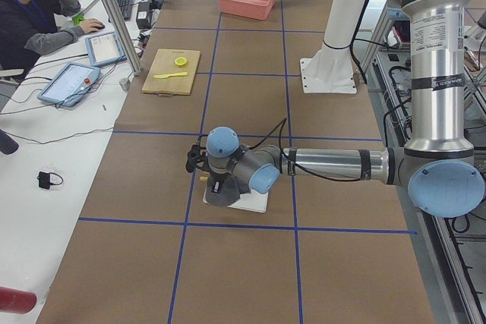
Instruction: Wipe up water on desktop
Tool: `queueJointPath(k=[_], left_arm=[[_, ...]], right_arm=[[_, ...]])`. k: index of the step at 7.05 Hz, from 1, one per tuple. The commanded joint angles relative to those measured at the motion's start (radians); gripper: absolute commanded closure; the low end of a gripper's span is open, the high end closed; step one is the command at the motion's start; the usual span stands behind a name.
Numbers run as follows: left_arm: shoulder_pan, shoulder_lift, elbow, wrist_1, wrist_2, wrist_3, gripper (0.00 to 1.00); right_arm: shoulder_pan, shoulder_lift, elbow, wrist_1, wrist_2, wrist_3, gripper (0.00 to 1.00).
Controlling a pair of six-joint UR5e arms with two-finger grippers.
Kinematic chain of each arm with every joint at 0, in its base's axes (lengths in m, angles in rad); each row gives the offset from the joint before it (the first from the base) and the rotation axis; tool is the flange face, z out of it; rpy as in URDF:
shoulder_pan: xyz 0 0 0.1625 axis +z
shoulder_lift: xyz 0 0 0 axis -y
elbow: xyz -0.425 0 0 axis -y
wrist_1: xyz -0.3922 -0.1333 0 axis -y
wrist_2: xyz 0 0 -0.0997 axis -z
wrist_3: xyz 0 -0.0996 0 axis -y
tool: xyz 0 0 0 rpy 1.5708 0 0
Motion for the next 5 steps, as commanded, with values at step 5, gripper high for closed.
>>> queueJointPath(k=[5], left_arm=[[-0.004, -0.001, -0.011, 0.006, -0.046, 0.0, 1.0]], right_arm=[[0.0, 0.002, 0.001, 0.0, 0.0, 0.0, 0.0]])
